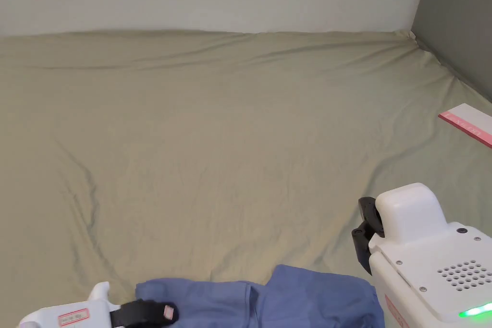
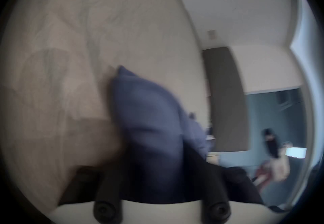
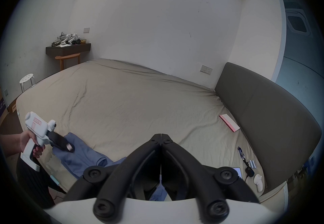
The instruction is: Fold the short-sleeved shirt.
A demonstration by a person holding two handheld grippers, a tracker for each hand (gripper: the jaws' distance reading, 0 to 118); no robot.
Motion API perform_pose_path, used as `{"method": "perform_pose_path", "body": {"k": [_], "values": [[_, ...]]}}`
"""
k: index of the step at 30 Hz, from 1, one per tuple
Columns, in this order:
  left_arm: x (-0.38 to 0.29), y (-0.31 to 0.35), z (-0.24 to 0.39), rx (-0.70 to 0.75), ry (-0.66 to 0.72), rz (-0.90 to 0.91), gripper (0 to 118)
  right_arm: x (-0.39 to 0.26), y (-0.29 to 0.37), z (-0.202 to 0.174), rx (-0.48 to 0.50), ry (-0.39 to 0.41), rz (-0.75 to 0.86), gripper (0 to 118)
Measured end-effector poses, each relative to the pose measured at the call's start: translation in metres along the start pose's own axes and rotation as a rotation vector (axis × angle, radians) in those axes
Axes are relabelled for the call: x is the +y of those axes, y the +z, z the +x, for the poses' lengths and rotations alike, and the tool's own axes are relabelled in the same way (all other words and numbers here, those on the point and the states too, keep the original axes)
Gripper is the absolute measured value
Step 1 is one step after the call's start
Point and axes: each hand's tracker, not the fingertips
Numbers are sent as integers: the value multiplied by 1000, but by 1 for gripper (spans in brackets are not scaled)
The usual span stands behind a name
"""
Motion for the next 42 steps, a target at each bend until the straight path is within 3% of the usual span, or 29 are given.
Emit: {"method": "perform_pose_path", "body": {"k": [1, 3, 4, 7, 11, 15, 24, 32, 34, 38, 42], "values": [[-2, -4, 6, 99, -50, -6, 13, 0, 0, 0, 1, -1, 0, 2], [3, 4, 12, 53, -127, 24, 13, 1, 0, 1, 2, -2, 0, 2], [2, 7, 20, 135, -184, 38, 13, 2, 0, 1, 0, 0, 1, 2], [-4, 18, 31, 184, -330, 66, 13, 3, 0, 2, -2, 1, 4, 2], [-4, 36, 29, 161, -248, 133, 13, 3, 0, 1, -2, -2, 6, 2], [4, 61, 25, 245, -256, 188, 13, 2, 1, -3, 8, 5, 7, 2], [24, 159, 35, 678, -298, 362, 13, 5, 2, -7, 27, 0, 24, 2], [9, 145, 111, 509, -357, 334, 13, 5, 2, -12, 55, -5, 35, 2], [6, 123, 124, 445, -370, 282, 13, 5, 5, -11, 57, -5, 37, 2], [-3, 66, 141, 465, -491, 187, 13, 0, 8, -6, 46, -12, 38, 2], [-20, 0, 143, 462, -478, 91, 13, -7, 8, 3, 29, -29, 25, 2]]}}
